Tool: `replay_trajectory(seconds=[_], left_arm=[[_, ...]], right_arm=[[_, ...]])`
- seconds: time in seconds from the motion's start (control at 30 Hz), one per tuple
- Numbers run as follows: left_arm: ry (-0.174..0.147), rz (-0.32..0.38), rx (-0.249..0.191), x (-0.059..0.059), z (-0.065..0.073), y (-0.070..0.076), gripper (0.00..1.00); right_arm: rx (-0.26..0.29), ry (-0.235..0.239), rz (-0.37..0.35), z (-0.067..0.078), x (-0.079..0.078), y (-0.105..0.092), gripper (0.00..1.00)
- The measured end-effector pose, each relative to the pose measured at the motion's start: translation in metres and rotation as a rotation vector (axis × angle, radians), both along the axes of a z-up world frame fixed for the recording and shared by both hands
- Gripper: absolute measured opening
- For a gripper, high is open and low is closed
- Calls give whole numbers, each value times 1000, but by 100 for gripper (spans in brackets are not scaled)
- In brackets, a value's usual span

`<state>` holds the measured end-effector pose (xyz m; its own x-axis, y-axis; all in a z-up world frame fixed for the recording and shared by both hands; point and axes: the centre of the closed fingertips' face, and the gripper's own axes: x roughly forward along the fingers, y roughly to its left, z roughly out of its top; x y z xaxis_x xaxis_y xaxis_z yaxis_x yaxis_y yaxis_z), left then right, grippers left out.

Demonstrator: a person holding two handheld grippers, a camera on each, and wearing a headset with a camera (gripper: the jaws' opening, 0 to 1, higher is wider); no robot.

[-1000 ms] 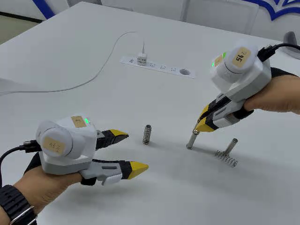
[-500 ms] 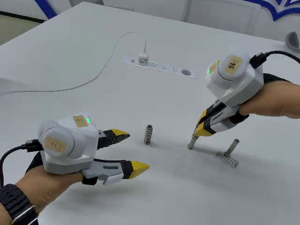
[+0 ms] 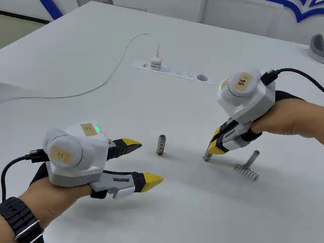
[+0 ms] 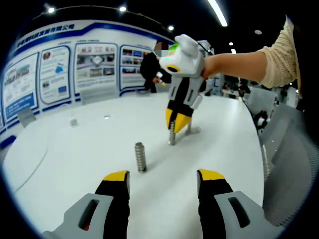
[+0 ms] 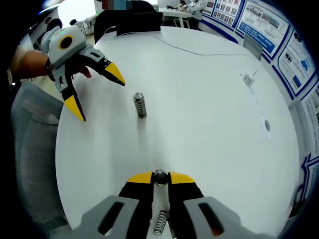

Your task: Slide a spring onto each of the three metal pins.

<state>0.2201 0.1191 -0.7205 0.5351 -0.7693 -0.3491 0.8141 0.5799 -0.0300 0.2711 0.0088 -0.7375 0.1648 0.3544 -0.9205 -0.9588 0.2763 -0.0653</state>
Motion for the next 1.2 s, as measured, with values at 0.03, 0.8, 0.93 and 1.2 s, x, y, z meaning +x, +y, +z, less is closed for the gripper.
replay_trajectory(seconds=[0.03,0.8,0.93,1.2], left_arm=[[-1,1,0,0,0,0,55],[-7,3,-3,2,4,-1,56],[-7,6,-4,2,4,0,57],[-7,3,-5,2,5,-2,57]], right_arm=[[0,1,-1,-1,0,0,12],[15,-19,-8,-2,-1,-5,17],[24,-34,-22,5,-3,-11,17],[45,-61,-46,17,-13,-20,17]])
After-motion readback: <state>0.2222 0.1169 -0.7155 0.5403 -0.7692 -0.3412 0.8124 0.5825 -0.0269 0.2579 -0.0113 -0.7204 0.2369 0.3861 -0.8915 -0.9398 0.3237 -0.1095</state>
